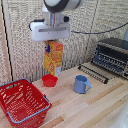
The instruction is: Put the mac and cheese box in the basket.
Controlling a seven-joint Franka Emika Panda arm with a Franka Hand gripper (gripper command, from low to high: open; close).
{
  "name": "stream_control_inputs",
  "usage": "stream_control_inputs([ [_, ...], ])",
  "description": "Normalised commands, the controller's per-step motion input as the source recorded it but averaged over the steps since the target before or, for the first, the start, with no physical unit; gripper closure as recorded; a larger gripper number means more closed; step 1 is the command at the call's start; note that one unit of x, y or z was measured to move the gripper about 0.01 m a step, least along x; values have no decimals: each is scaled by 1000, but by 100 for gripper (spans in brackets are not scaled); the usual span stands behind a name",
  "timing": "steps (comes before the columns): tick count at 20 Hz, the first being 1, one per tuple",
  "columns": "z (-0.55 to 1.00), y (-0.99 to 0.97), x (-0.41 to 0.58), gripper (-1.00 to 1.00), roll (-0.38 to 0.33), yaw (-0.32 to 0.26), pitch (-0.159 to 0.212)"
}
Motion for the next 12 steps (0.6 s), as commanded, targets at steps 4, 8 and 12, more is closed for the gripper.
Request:
stream_control_inputs([
  [4,509,916,196,100,7,12,137],
  [8,123,988,192,100,0,18,136],
  [12,-121,997,159,100,0,17,84],
])
